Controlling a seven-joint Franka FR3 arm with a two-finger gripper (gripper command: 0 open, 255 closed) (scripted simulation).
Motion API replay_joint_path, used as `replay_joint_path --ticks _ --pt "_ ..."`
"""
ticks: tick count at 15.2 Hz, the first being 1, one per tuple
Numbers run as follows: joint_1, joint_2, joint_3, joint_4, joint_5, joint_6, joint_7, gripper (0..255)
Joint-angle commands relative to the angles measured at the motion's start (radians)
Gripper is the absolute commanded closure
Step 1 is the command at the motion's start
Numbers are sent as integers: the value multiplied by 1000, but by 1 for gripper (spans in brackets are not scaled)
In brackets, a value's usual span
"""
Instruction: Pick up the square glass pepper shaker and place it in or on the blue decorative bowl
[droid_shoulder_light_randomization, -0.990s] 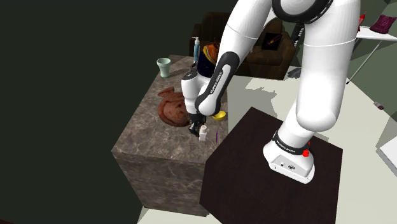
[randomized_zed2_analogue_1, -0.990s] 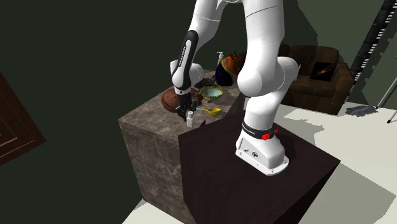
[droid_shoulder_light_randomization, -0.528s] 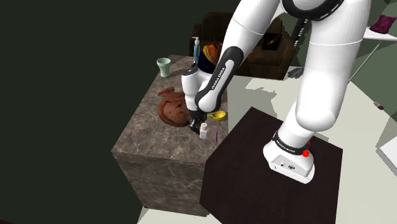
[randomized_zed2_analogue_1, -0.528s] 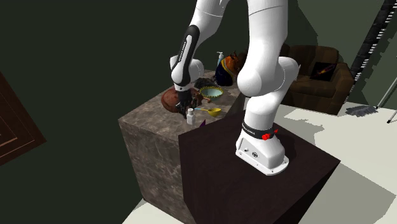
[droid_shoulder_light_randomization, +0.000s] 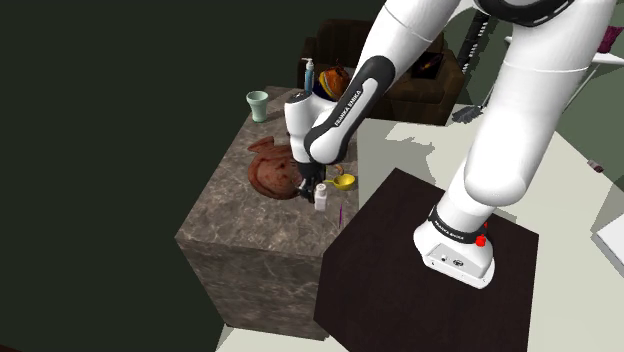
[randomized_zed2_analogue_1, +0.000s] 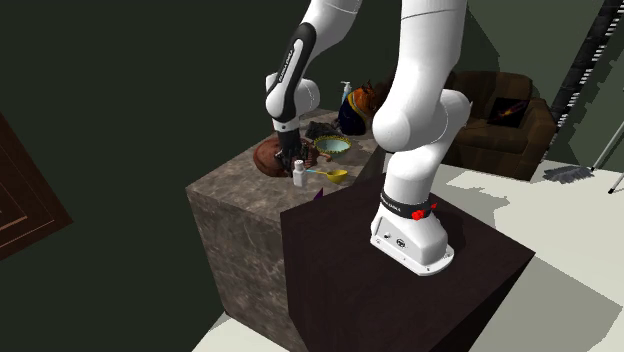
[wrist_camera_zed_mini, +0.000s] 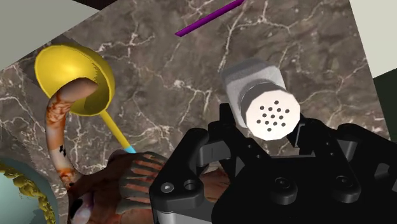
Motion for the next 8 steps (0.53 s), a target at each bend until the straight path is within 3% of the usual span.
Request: replay_joint_path --ticks 1,8 --pt "-3 -30 5 1 15 -30 -12 255" --pt "-5 -130 14 5 59 -131 -45 255"
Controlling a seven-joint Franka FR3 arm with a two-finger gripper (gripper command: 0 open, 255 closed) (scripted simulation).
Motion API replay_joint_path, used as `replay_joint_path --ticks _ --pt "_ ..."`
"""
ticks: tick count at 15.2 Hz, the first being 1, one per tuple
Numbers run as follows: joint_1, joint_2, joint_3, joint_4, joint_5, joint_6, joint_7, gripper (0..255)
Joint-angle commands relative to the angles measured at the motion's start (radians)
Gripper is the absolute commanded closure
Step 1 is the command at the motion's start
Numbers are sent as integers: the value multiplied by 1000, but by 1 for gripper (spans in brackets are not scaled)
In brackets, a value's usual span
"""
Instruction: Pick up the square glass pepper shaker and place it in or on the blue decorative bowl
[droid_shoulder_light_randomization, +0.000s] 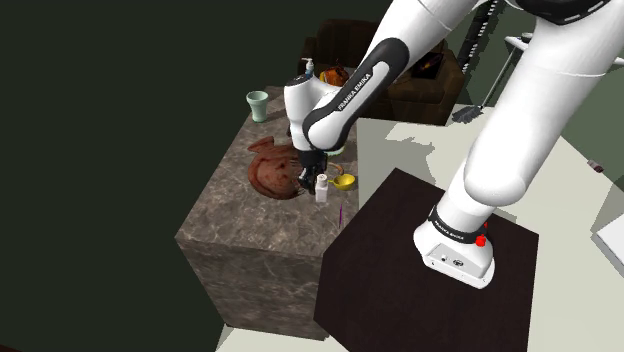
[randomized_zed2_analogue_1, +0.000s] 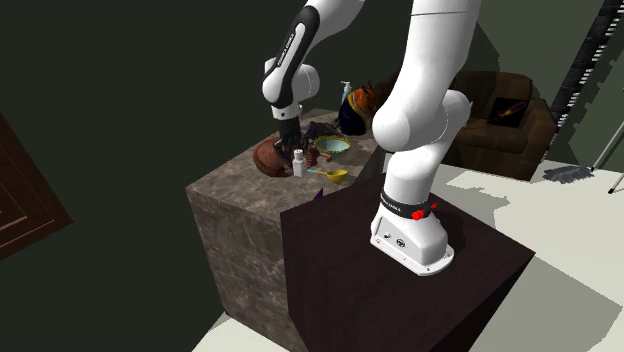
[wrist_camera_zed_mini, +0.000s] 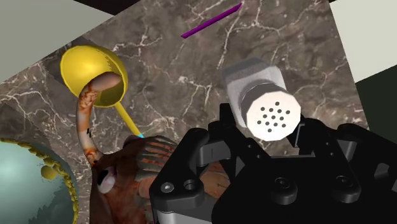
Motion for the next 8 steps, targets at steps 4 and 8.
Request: replay_joint_path --ticks 4,8 --pt "1 -69 3 11 27 -78 -20 255" --pt "2 -118 2 23 43 -138 -33 255"
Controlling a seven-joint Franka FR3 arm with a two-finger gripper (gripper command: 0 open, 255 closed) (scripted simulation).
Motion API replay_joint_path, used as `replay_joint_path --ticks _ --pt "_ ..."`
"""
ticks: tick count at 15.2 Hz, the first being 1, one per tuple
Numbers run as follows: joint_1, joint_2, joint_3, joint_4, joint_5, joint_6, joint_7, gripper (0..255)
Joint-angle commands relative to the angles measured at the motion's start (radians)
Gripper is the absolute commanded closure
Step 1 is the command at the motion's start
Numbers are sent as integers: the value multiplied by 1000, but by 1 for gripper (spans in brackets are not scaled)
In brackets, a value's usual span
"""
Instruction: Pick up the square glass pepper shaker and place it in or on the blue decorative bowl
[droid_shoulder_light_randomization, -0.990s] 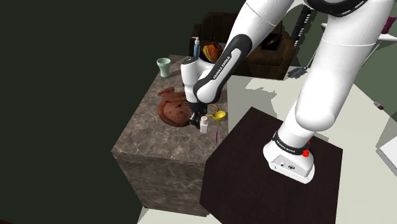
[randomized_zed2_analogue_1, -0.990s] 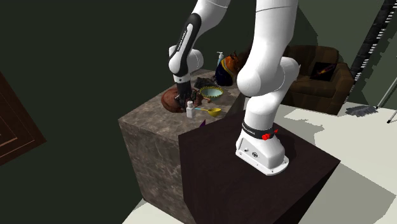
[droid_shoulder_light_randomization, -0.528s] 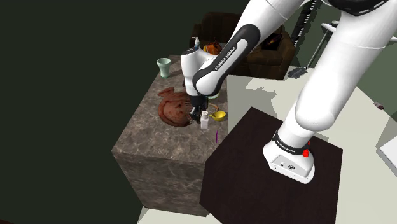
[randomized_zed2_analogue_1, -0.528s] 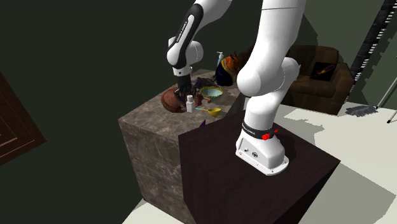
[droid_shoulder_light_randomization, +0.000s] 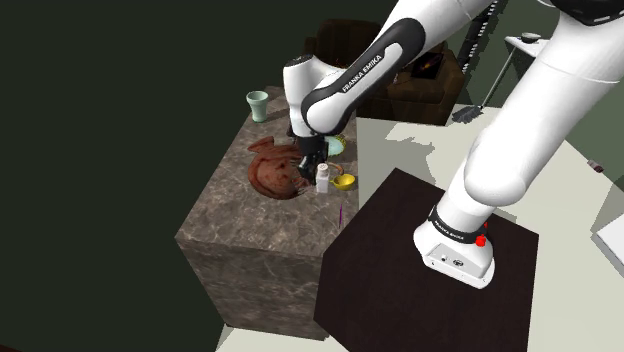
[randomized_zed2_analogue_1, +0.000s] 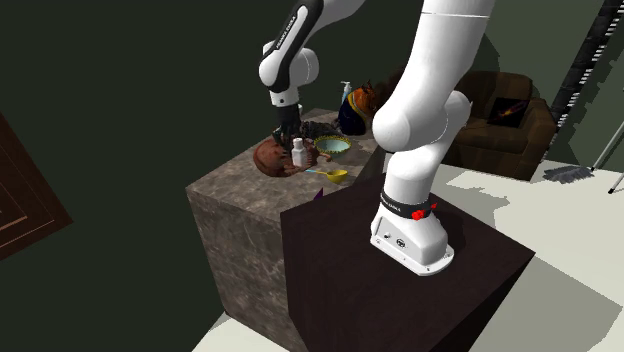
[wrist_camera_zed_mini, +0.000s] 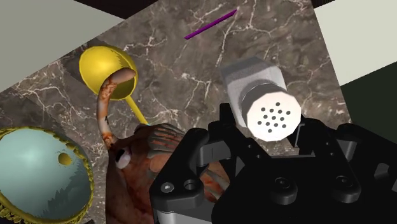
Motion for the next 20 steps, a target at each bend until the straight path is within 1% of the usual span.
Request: replay_joint_path --ticks 1,4,12,20 --pt "1 -25 -1 7 8 -31 -7 255" --pt "2 -53 -2 17 15 -69 -13 255" --pt "-105 55 -110 146 -66 -87 -169 255" --pt "-193 205 -195 344 -110 -127 -316 255"
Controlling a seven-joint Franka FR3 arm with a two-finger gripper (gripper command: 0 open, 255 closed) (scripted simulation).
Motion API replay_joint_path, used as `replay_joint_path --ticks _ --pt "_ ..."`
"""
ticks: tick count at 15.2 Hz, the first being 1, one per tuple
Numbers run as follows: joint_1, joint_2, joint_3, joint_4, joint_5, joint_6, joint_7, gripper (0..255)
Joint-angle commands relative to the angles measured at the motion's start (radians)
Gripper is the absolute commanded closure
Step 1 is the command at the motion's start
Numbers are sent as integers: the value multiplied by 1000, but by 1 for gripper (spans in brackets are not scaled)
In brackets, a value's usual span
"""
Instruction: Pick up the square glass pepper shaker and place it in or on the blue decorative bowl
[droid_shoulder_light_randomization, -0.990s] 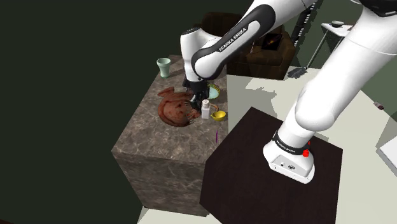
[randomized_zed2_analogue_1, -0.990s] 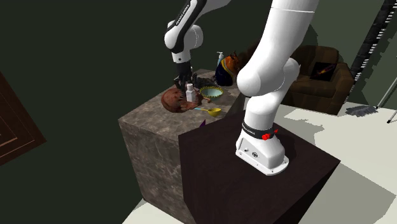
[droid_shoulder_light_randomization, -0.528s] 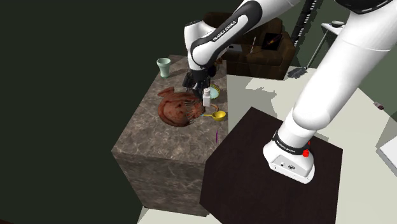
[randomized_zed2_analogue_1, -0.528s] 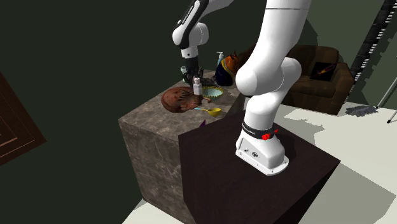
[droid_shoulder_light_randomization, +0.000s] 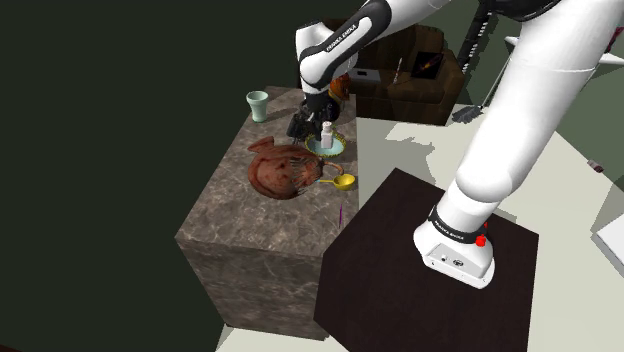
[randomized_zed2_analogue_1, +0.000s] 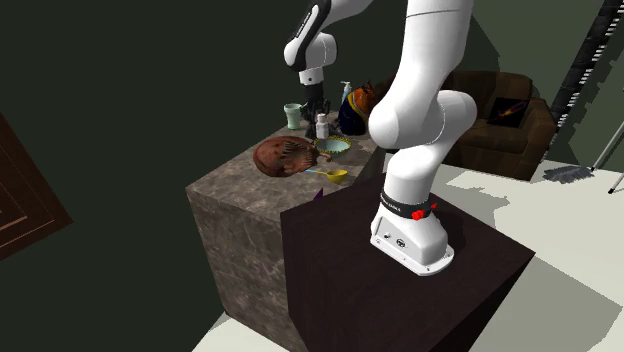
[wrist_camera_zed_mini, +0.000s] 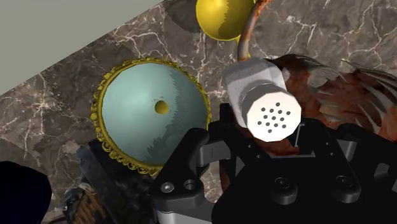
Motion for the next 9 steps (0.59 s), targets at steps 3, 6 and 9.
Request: replay_joint_path --ticks 3,6,9 --pt "-41 90 -35 124 -12 -28 -72 255" --pt "-70 160 -56 227 -15 -56 -123 255" --pt "-100 237 -74 344 -15 -91 -174 255"
